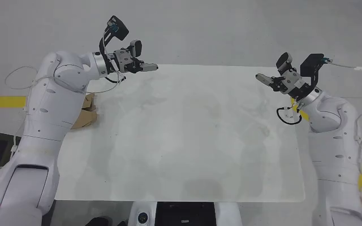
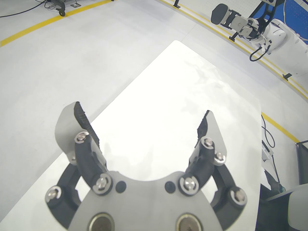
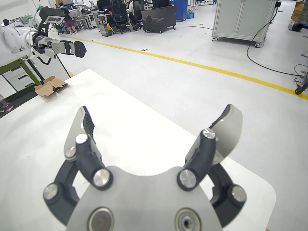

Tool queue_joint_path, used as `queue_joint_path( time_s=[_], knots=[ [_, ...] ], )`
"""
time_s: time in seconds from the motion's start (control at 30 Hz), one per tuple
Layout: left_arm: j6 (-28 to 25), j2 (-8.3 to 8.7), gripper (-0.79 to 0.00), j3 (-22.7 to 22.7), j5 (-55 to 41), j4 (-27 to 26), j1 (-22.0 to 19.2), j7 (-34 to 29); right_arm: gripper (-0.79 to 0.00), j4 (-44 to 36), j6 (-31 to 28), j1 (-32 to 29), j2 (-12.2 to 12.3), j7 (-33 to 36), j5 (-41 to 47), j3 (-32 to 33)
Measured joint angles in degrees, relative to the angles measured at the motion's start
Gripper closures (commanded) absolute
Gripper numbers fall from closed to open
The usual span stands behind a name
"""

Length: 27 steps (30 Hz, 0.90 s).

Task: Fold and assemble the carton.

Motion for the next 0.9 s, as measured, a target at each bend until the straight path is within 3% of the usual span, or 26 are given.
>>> queue_joint_path(
  time_s=[0.6, 0.73, 0.9],
  knots=[
    [0.1, 0.00, -0.785, 0.0, -0.1, 0.1, 0.1, 0.1, -0.785, 0.0, 0.0, 0.0, 0.0, 0.0, 0.0, 0.0],
    [5.3, 0.29, -0.785, -1.4, -6.5, 0.2, 1.3, -2.6, -0.785, 0.0, 0.0, 0.0, 0.0, 0.0, 0.0, 0.0],
    [13.0, 1.26, -0.785, -5.4, -19.9, 1.6, 1.4, -10.7, -0.785, 0.0, 0.0, 0.0, 0.0, 0.0, 0.0, 0.0]
  ],
)
